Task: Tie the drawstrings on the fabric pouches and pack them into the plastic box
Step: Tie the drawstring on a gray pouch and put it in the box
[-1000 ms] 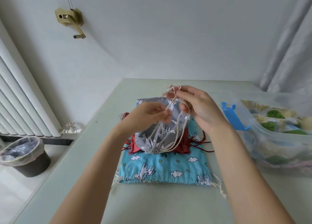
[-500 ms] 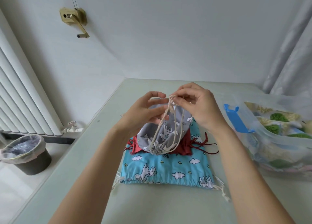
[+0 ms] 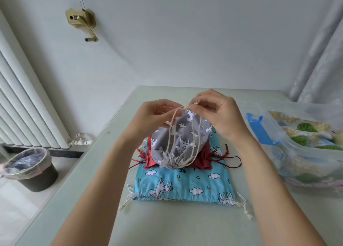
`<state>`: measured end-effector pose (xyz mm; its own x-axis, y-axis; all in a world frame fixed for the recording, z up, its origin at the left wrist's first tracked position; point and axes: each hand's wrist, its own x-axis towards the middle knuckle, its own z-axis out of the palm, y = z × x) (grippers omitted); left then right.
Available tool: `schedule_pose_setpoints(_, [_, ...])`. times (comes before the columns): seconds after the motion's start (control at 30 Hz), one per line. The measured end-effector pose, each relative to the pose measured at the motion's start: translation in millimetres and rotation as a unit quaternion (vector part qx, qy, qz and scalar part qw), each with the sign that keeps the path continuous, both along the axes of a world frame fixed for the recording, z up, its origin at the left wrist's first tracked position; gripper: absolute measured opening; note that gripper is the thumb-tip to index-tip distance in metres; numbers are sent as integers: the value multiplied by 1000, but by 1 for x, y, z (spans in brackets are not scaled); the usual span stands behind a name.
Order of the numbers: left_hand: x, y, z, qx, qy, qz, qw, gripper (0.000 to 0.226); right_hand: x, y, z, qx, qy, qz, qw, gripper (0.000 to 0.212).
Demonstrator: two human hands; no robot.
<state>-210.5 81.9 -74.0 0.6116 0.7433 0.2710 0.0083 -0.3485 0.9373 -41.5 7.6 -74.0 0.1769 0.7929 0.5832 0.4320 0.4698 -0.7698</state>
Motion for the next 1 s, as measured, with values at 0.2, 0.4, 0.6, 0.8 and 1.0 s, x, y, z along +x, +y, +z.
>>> schedule_pose_setpoints(0.2, [-12,9,-1,-30,-52,-19,998,21,4,3,-5,-14,66,19,998,10])
schedule_pose_setpoints(0.4, [-17,18,-2,-19,-75,29,997,14,8,1,-3,-1,107,13,994,10])
schedule_pose_setpoints(0.6, [-29,27,-14,-23,-81,95,992,22,12,-2,1,-24,270,80,959,18])
schedule_pose_setpoints(0.8, [-36,6,-34,-291,-327,46,898,43,-3,-17,-17,-71,363,94,924,20])
schedule_pose_setpoints(1.0, [-49,-11,-47,-376,-478,-16,794,36,1,-42,-39,-121,424,50,896,22])
